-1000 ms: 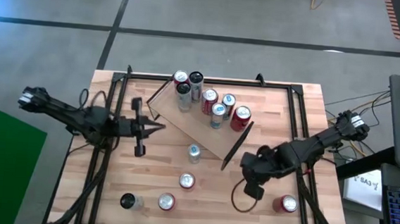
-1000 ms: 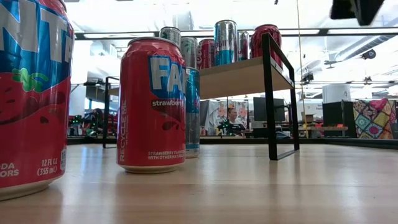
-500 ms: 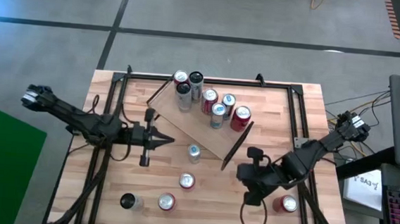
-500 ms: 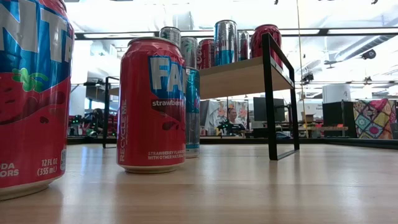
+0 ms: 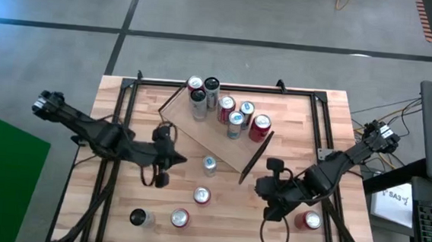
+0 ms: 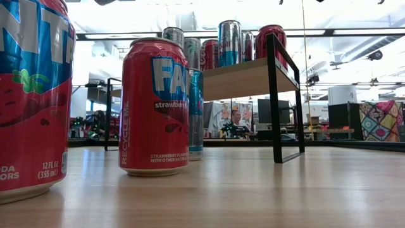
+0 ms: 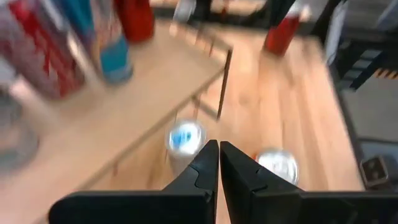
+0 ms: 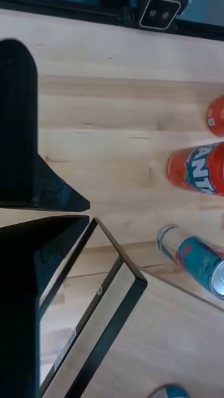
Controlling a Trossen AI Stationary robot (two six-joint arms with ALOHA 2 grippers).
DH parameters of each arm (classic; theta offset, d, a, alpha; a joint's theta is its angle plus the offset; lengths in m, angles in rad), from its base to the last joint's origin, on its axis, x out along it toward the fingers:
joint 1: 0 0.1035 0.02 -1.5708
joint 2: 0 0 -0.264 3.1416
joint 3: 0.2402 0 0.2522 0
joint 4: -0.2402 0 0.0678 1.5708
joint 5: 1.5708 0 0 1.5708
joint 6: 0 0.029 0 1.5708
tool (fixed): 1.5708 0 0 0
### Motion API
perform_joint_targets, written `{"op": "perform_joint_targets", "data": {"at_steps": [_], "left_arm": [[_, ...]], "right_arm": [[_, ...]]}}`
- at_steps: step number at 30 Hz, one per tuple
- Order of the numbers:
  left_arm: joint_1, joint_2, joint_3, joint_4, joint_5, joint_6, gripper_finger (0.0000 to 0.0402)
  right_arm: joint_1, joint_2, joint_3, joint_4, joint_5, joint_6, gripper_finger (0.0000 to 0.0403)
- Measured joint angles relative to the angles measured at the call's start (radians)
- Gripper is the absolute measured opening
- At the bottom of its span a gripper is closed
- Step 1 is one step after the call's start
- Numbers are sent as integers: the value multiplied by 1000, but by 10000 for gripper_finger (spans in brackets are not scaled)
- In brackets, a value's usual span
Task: Place canned beverage on shelf
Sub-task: Put the red soda can on the shelf, align with the other red soda can
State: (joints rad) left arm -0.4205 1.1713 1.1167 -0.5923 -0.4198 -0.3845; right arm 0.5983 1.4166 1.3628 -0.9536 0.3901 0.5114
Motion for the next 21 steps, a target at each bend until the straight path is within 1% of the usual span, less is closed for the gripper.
{"op": "perform_joint_targets", "data": {"at_steps": [6, 11, 14, 18, 21], "left_arm": [[-78, 157, 163, -246, 3, -143, 0], [-140, 278, 300, -369, 3, -202, 0], [-180, 332, 380, -431, 27, -242, 3], [-235, 394, 440, -472, 45, -314, 34], [-273, 448, 456, -470, 45, -351, 79]], "right_arm": [[0, 0, 0, -5, 1, -6, 12], [0, 0, 0, -7, -5, -26, 12], [0, 0, 0, -8, -46, -24, 12], [6, 0, -2, -7, -88, -7, 12], [7, 0, -5, -7, -113, 14, 12]]}}
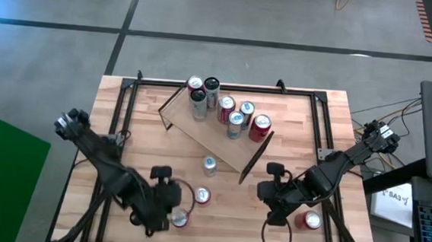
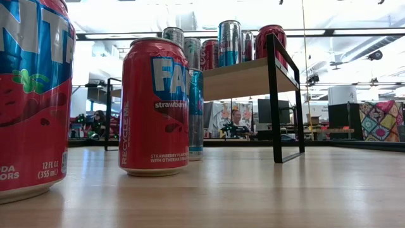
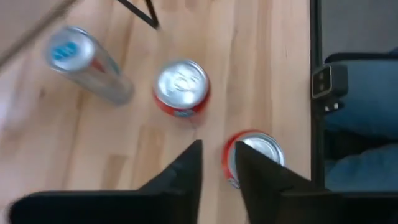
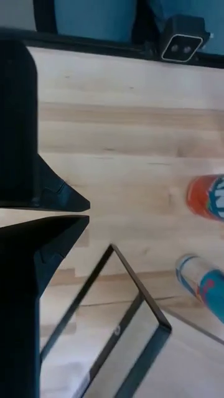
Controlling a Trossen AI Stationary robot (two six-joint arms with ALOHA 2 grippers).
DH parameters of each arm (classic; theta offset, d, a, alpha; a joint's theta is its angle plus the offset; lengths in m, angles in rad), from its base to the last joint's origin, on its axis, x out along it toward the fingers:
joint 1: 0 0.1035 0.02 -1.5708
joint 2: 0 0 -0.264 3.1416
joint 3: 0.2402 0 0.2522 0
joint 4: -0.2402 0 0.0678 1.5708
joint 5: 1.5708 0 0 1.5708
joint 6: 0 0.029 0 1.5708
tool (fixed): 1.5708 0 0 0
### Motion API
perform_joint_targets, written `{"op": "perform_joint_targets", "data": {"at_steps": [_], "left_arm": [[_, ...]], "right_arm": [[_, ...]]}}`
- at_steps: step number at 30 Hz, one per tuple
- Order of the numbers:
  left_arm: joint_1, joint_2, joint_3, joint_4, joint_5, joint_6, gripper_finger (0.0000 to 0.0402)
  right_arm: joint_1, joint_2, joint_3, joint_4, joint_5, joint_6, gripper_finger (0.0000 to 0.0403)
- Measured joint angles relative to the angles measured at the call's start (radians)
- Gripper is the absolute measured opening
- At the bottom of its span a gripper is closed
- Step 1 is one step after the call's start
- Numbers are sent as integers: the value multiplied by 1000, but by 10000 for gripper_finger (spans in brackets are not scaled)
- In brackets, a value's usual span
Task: Place canned beverage on shelf
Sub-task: Put the red soda can on the shelf, align with the other red soda can
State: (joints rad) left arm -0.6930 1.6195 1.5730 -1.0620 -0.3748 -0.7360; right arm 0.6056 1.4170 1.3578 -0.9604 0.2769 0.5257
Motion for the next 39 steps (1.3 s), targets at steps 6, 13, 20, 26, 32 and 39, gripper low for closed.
{"op": "perform_joint_targets", "data": {"at_steps": [6, 13, 20, 26, 32, 39], "left_arm": [[-49, 130, 32, -28, 1, -57, 209], [-73, 228, 91, -62, 1, -68, 316], [-68, 259, 96, -63, 0, -90, 338], [-68, 287, 96, -54, 0, -122, 339], [-70, 343, 95, -47, 3, -121, 339], [-69, 379, 94, -19, 3, -115, 333]], "right_arm": [[21, 0, -12, 1, -16, 58, 12], [65, 0, -32, 9, -16, 103, 12], [91, 1, -49, 34, -15, 104, 12], [95, 1, -53, 62, -15, 103, 12], [95, 1, -53, 61, -15, 103, 12], [95, 1, -53, 61, -14, 102, 12]]}}
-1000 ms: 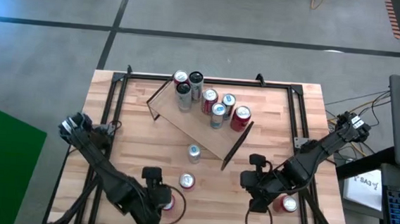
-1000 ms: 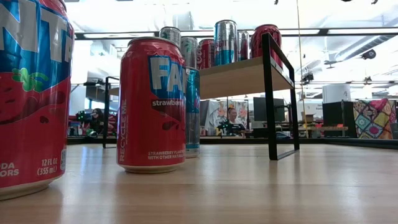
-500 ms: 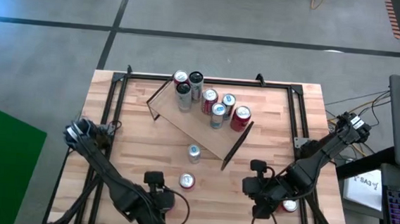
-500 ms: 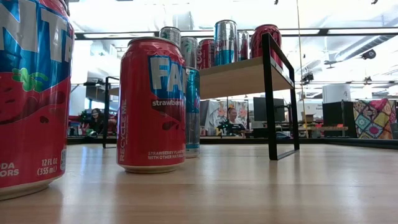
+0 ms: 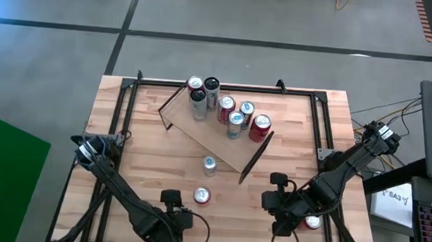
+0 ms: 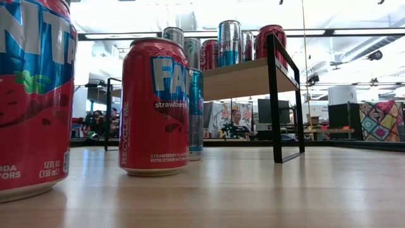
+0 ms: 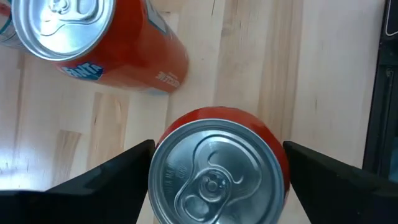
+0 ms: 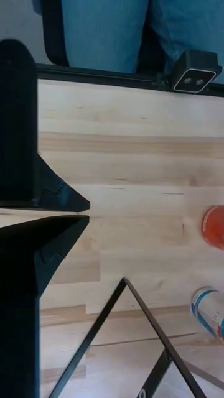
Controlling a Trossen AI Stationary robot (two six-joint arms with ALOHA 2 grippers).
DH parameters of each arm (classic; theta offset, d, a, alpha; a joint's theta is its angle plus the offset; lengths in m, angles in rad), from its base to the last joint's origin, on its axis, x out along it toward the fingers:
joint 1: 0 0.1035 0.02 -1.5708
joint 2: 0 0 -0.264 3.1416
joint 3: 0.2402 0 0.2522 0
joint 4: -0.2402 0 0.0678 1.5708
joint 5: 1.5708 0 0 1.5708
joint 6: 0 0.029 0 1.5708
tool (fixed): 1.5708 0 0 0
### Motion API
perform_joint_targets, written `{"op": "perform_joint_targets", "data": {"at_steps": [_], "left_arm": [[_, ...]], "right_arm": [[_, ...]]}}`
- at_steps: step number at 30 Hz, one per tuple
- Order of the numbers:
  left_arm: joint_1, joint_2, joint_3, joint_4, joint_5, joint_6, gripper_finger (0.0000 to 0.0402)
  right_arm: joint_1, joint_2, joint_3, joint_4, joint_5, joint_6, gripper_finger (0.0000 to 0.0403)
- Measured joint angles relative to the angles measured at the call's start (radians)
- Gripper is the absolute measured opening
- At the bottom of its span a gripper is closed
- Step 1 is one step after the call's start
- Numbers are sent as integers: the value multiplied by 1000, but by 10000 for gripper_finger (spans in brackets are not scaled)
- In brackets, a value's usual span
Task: Place canned beverage on shelf
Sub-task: Put the red soda can on the shelf, align with the other red soda can
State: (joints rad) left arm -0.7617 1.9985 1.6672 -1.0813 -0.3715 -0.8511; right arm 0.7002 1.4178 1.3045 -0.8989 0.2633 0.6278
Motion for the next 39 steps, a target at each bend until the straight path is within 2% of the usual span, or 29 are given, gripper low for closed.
{"op": "perform_joint_targets", "data": {"at_steps": [6, 12, 17, 22, 31, 35, 39], "left_arm": [[-1, 0, 0, 1, -10, 10, 284], [-1, -5, 0, 0, -10, 28, 284], [-1, -27, 30, -64, -15, 67, 284], [-1, -34, 135, -165, -22, 134, 284], [5, -36, 452, -495, -118, 266, 284], [27, -73, 501, -483, -152, 385, 284], [72, -126, 492, -490, -164, 481, 284]], "right_arm": [[0, 0, 0, 1, 25, -1, 12], [0, 0, 0, 1, 26, -1, 12], [1, 0, 0, 1, 26, 0, 12], [2, 0, -1, 1, 26, 0, 12], [2, 0, -1, 1, 26, -1, 12], [2, 0, -1, 1, 26, -15, 12], [2, 0, -1, 7, 26, -24, 12]]}}
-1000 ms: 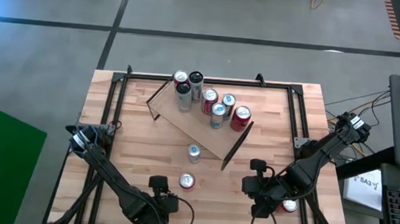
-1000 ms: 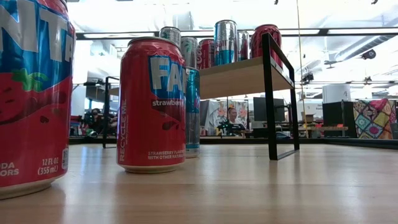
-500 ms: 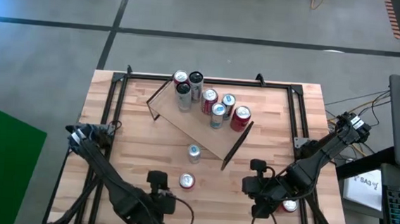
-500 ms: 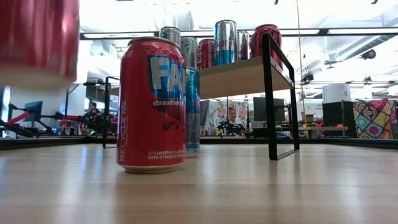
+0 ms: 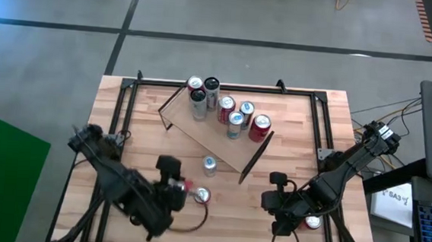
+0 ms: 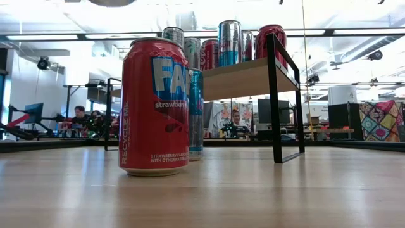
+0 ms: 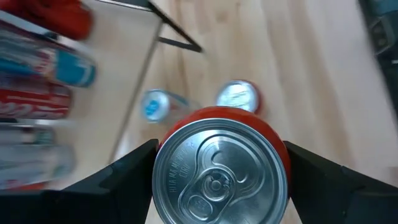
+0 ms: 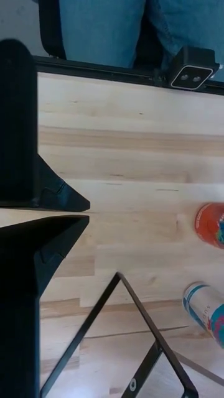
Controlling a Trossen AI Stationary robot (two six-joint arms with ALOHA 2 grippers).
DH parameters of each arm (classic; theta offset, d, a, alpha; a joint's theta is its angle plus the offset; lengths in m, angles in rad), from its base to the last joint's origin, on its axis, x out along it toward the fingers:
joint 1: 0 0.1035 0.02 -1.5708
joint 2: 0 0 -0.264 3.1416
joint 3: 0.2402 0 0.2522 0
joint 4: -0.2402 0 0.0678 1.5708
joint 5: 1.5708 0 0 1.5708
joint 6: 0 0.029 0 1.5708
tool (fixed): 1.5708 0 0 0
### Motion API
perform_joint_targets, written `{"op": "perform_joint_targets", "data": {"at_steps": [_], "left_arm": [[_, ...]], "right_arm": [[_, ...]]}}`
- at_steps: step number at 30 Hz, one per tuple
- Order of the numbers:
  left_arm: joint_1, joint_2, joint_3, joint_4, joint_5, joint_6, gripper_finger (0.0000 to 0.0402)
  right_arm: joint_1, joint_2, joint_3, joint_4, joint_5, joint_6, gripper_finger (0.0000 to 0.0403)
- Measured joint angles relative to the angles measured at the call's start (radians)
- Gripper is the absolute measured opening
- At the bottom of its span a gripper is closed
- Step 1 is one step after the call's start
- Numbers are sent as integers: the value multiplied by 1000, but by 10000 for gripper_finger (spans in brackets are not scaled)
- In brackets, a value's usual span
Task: Place canned beverage on shelf
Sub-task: Put the red soda can on the shelf, align with the other red soda can
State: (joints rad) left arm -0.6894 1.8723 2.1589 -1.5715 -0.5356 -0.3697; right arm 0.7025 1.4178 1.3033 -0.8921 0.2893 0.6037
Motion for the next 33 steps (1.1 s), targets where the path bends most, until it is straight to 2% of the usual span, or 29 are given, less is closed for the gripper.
{"op": "perform_joint_targets", "data": {"at_steps": [5, 13, 19, 25, 33], "left_arm": [[87, -87, -80, -1, 6, 100, 284], [266, -295, -331, 10, 26, 236, 284], [428, -427, -489, 128, 33, 414, 284], [590, -477, -541, 192, 62, 605, 284], [822, -487, -552, 223, 239, 796, 284]], "right_arm": [[0, 0, 0, 8, 0, -14, 12], [0, 0, 0, 16, 0, -30, 12], [0, 0, 0, 16, 0, -31, 12], [-3, 0, 0, 52, 0, -29, 12], [-46, -2, 22, 72, 0, -54, 12]]}}
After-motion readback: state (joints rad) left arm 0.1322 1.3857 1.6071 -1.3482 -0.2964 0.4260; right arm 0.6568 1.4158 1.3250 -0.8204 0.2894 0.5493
